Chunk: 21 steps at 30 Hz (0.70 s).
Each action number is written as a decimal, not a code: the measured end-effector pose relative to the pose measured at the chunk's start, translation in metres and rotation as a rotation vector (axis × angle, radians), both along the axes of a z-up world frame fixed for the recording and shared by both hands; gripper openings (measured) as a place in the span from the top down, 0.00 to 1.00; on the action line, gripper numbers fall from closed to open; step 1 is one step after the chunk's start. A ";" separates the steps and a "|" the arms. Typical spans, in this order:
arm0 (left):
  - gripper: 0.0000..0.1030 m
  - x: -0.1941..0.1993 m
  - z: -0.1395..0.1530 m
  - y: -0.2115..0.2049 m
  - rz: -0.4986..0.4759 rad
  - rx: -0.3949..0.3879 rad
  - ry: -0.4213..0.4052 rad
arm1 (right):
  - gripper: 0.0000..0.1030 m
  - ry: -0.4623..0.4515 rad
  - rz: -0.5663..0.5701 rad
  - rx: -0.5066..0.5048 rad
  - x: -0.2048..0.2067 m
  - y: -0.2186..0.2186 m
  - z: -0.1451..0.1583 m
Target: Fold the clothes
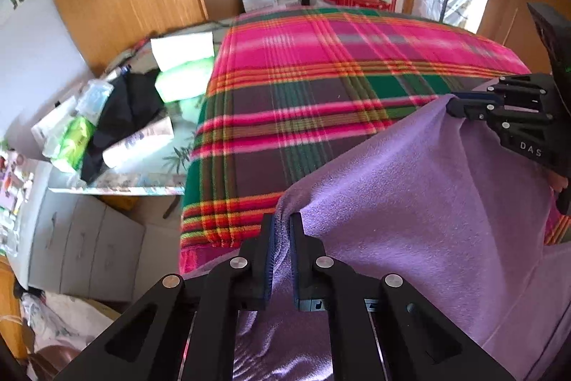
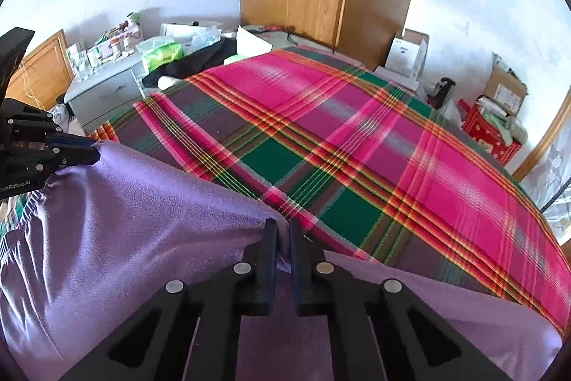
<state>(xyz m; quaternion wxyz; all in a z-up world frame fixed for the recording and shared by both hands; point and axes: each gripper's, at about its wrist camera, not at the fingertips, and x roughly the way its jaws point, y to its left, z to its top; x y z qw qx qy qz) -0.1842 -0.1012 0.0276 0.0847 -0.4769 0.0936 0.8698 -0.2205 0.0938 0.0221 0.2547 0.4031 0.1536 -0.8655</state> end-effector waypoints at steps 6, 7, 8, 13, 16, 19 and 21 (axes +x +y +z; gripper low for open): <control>0.93 0.010 0.010 -0.002 0.016 0.006 0.032 | 0.94 0.036 -0.040 -0.049 0.022 0.008 0.017; 0.93 0.012 0.012 -0.002 0.018 0.005 0.037 | 0.94 0.046 -0.042 -0.049 0.028 0.008 0.020; 0.93 0.014 0.013 -0.002 0.019 0.006 0.043 | 0.94 0.058 -0.043 -0.049 0.033 0.008 0.023; 0.93 0.028 0.022 -0.002 0.022 0.021 0.069 | 0.94 0.111 -0.062 -0.078 0.063 0.013 0.040; 0.93 0.038 0.028 -0.001 0.017 0.026 0.086 | 0.94 0.136 -0.071 -0.083 0.082 0.015 0.049; 0.93 0.048 0.036 -0.001 0.014 0.032 0.100 | 0.94 0.160 -0.075 -0.085 0.101 0.017 0.056; 0.93 0.056 0.042 0.000 0.011 0.035 0.113 | 0.94 0.170 -0.081 -0.096 0.114 0.019 0.060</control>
